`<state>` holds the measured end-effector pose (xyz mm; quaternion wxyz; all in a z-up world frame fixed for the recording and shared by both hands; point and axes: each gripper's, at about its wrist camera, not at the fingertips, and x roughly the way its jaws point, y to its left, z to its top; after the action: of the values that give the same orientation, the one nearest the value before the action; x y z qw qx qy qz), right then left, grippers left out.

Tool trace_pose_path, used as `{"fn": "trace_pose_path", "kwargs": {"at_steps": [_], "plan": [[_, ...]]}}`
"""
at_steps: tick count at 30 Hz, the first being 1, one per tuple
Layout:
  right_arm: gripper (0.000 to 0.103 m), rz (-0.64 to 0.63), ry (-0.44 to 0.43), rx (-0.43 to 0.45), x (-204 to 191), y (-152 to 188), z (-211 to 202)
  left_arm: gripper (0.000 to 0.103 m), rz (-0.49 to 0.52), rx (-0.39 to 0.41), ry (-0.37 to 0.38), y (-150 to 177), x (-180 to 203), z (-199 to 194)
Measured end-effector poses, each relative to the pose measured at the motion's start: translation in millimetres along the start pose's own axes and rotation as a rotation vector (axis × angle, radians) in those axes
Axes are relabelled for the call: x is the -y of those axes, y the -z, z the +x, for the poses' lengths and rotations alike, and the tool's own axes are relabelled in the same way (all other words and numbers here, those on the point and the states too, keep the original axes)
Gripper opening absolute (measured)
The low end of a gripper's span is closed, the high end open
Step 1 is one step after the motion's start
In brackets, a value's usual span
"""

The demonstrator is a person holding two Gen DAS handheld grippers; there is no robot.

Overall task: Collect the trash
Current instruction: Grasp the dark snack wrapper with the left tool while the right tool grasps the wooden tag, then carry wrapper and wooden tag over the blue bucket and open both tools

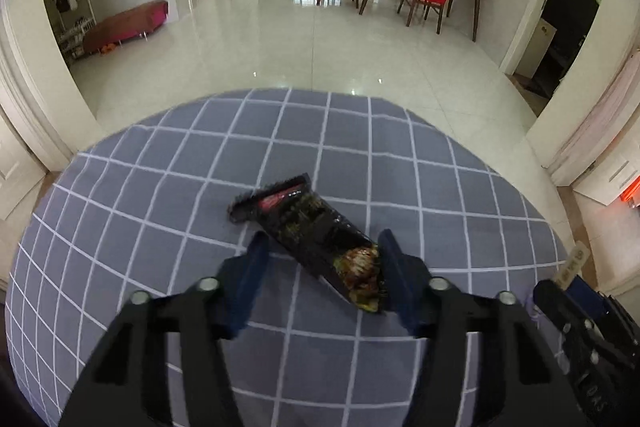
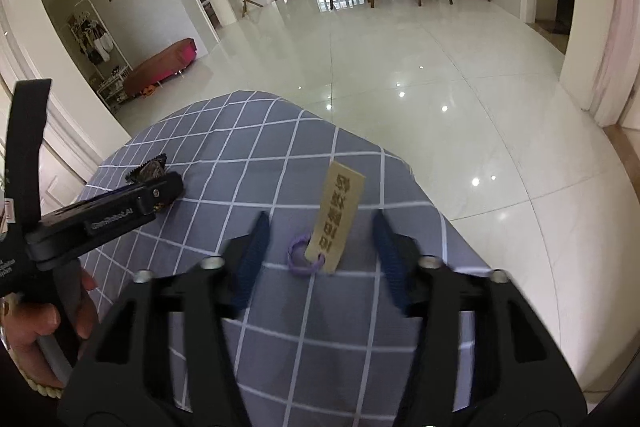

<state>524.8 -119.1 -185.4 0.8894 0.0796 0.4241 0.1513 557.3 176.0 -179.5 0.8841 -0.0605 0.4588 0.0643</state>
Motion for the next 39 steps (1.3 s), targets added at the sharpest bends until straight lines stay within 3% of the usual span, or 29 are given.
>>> {"fn": "trace_pose_path", "kwargs": {"at_steps": [1,2,6,12,18,28,33,39], "plan": [[0.027,-0.010,0.001,-0.001,-1.0,0.0,0.5,0.039,0.015,0.004,0.003,1.7,1.7,-0.2],[0.015,-0.015,-0.003,0.000,-1.3,0.1,0.6,0.035,0.019,0.009,0.012,2.9,2.0,-1.0],[0.015,-0.041,-0.018,0.027,-10.8,5.2,-8.0,0.026,0.020,0.039,0.033,15.0,0.6,-13.9],[0.015,-0.033,-0.066,0.051,-15.3,12.5,-38.4,0.026,0.050,0.085,0.074,42.0,1.0,-56.8],[0.015,-0.026,-0.095,0.106,-9.4,35.0,-96.9,0.026,0.109,0.153,0.102,74.6,20.6,-115.2],[0.015,0.023,-0.073,0.228,43.4,107.8,-219.0,0.026,0.298,0.231,0.212,159.1,109.9,-205.5],[0.015,0.088,-0.013,0.270,93.3,156.8,-270.3,0.026,0.390,0.199,0.318,210.0,168.4,-224.2],[0.015,0.197,0.068,0.288,152.4,210.5,-300.9,0.026,0.493,0.122,0.401,259.7,231.8,-221.5]]}}
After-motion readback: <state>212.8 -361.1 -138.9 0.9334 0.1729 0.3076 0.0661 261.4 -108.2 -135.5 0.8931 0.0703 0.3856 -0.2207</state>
